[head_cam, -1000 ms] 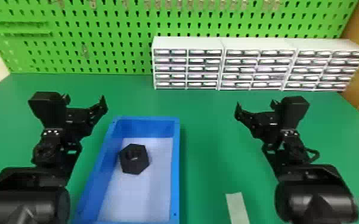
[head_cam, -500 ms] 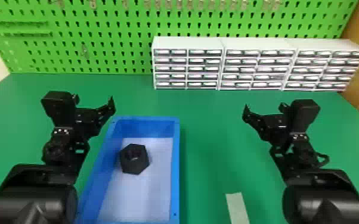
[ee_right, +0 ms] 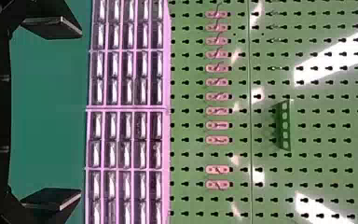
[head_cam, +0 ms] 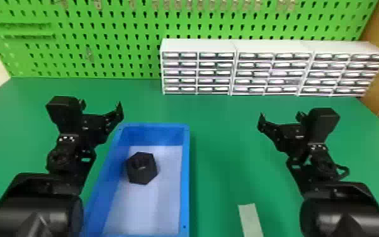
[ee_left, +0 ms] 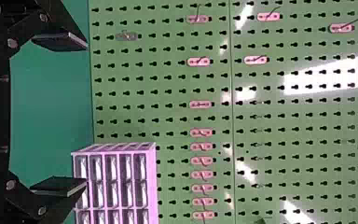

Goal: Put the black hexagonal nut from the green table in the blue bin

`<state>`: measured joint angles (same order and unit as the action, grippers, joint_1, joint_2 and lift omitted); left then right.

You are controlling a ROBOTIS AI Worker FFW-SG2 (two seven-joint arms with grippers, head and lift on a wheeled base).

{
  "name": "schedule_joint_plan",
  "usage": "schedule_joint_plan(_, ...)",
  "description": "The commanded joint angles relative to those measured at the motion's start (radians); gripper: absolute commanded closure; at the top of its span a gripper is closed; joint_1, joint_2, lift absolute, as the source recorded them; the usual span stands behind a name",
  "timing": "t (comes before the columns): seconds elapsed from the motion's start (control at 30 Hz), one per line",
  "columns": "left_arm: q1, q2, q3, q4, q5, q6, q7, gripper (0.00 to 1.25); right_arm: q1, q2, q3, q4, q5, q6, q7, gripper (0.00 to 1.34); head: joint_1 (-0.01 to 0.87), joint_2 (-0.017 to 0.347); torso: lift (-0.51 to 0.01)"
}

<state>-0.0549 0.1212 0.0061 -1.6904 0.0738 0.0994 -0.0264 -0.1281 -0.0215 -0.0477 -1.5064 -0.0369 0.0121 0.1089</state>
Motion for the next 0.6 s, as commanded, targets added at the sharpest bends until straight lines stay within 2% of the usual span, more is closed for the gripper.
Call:
schedule_joint_plan(0.0, 0.001, 0.000, 0.005, 0.003, -0.002, 0.000, 0.003, 0.24, 0.002, 0.000, -0.001, -0.002, 0.000, 0.000, 0.000, 0.10, 0.686, 0.052, -0.097)
schedule_joint_plan(0.57, 0.000, 0.000, 0.000, 0.002, 0.004, 0.000, 0.005, 0.24, 0.001, -0.002, -0.006, -0.008, 0.000, 0.003, 0.000, 0.10, 0.686, 0.052, -0.097)
